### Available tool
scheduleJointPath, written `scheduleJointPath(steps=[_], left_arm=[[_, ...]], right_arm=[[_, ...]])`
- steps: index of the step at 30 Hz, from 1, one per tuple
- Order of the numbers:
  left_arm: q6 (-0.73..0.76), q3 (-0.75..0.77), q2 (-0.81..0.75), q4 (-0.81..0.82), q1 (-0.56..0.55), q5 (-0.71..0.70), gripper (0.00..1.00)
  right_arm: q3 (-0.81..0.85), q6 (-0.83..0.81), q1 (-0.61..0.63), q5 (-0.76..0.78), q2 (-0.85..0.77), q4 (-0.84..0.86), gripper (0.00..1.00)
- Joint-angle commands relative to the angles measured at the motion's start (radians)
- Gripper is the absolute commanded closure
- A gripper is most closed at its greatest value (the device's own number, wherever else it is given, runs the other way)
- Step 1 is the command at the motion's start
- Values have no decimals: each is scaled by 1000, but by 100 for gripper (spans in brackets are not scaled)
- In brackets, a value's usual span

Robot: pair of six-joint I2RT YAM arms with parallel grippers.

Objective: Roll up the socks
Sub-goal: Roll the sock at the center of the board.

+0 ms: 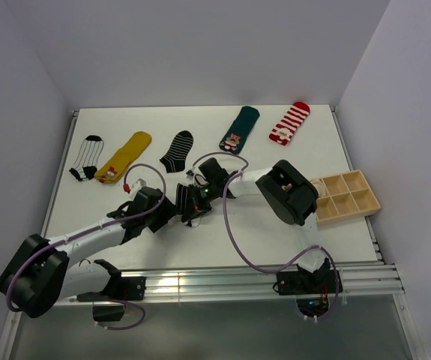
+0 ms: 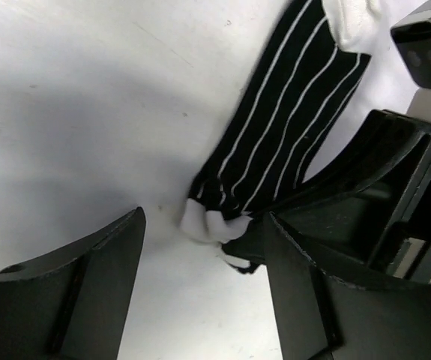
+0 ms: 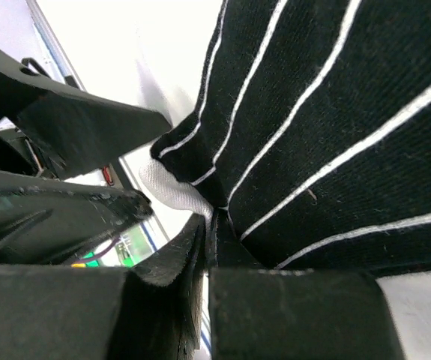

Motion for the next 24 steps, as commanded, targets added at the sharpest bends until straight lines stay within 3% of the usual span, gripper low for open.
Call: scheduleJointPath(steps=[1, 7, 13, 15, 17, 18, 19, 24], left_arm=[[-69, -15, 38, 71, -2, 31, 31], [-61, 17, 131, 49, -2, 19, 41], [-64, 23, 156, 19, -1, 5, 66], [-55, 40, 161, -9, 1, -1, 80], [-32, 67, 165, -52, 8, -4, 97], [-23, 77, 167, -63, 13, -1, 100], [3, 94, 167, -72, 27, 8, 100], [105, 152, 188, -125, 100, 115, 100]], right_arm=[[-20, 15, 10, 84, -40, 50, 100], [-32, 16, 19, 84, -46, 75, 100], [-49, -22, 22, 121, -93, 89, 100], [-57, -43, 26, 135, -115, 84, 100], [-61, -97, 36, 174, -145, 67, 94], [-72, -119, 39, 193, -161, 63, 91], [-78, -166, 45, 214, -176, 60, 82], [-141, -324, 94, 384, -293, 57, 61]])
